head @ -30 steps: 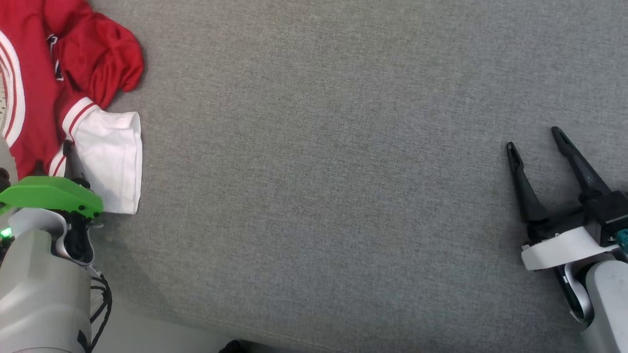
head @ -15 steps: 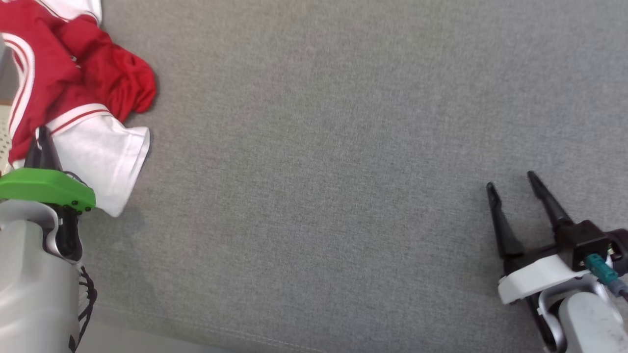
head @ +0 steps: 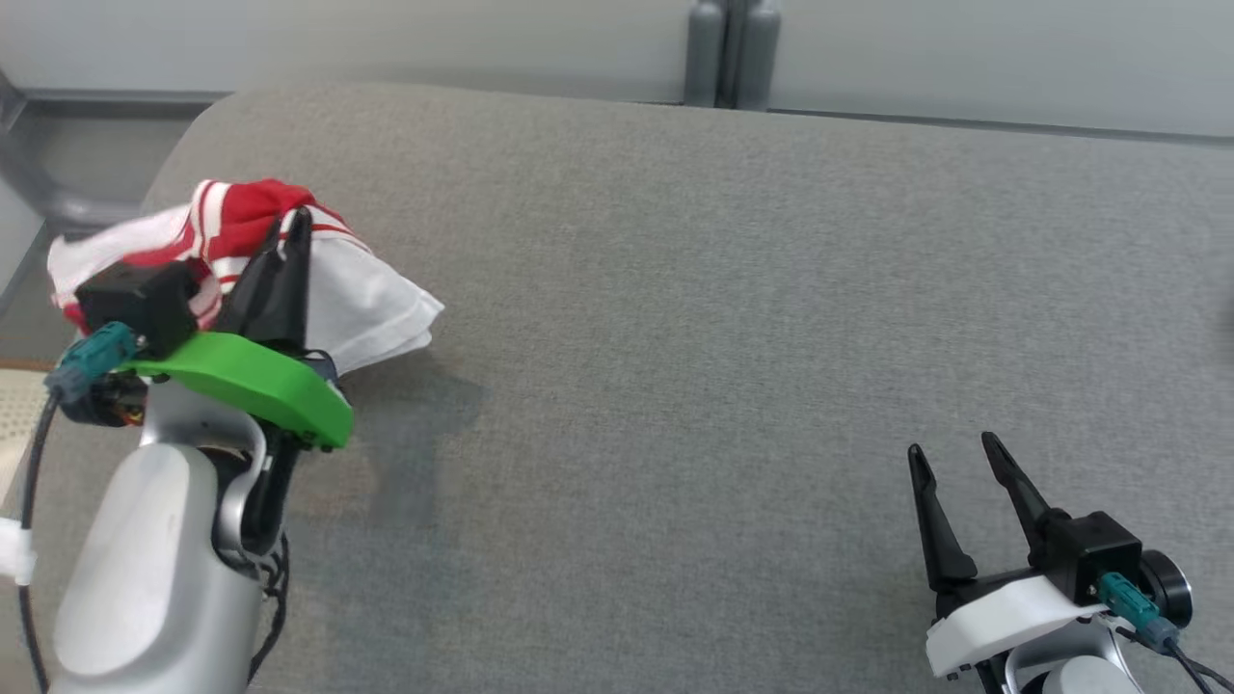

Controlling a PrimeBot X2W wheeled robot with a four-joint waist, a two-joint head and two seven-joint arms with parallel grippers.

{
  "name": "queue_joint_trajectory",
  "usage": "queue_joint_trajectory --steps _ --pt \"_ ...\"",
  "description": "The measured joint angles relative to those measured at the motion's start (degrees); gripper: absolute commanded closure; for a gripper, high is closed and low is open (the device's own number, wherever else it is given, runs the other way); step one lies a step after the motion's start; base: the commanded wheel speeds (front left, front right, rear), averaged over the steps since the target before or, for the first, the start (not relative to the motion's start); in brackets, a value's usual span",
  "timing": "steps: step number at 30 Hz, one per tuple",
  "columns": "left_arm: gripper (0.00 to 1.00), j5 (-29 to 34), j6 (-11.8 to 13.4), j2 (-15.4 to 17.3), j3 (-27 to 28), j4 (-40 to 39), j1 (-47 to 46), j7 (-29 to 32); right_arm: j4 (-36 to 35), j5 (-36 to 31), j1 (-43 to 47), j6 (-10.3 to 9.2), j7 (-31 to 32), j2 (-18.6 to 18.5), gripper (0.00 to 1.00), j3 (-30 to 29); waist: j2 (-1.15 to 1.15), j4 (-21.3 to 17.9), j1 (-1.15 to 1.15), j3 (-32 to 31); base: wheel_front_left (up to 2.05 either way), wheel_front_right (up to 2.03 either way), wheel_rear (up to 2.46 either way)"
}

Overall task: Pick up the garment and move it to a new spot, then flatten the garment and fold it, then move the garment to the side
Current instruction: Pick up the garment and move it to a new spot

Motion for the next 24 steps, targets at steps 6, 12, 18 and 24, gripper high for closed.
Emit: queue_joint_trajectory --steps 6,12,18,24 --pt "1.0 0.5 1.1 -2.4 -6.1 -15.3 2.9 7.7 -0.2 0.3 1.2 0.0 0.0 0.9 0.0 -1.8 0.0 -5.7 0.0 -2.9 0.0 0.0 0.0" --pt "1.0 2.1 2.1 -5.3 -11.4 -26.8 1.4 12.9 -0.2 0.2 2.7 0.0 0.0 1.4 0.0 -3.8 0.0 -13.1 0.0 -4.0 0.0 0.0 0.0" --pt "1.0 3.1 3.5 -6.7 -13.4 -25.7 -0.2 16.2 -0.2 0.3 2.9 0.0 0.0 1.8 0.0 -4.0 0.0 -19.8 0.0 -4.1 0.0 0.0 0.0" --pt "1.0 2.5 3.4 -7.8 -15.0 -10.8 2.6 13.3 -0.1 0.9 2.3 0.0 0.0 1.8 0.0 -3.5 0.0 -24.8 0.0 -3.3 0.0 0.0 0.0"
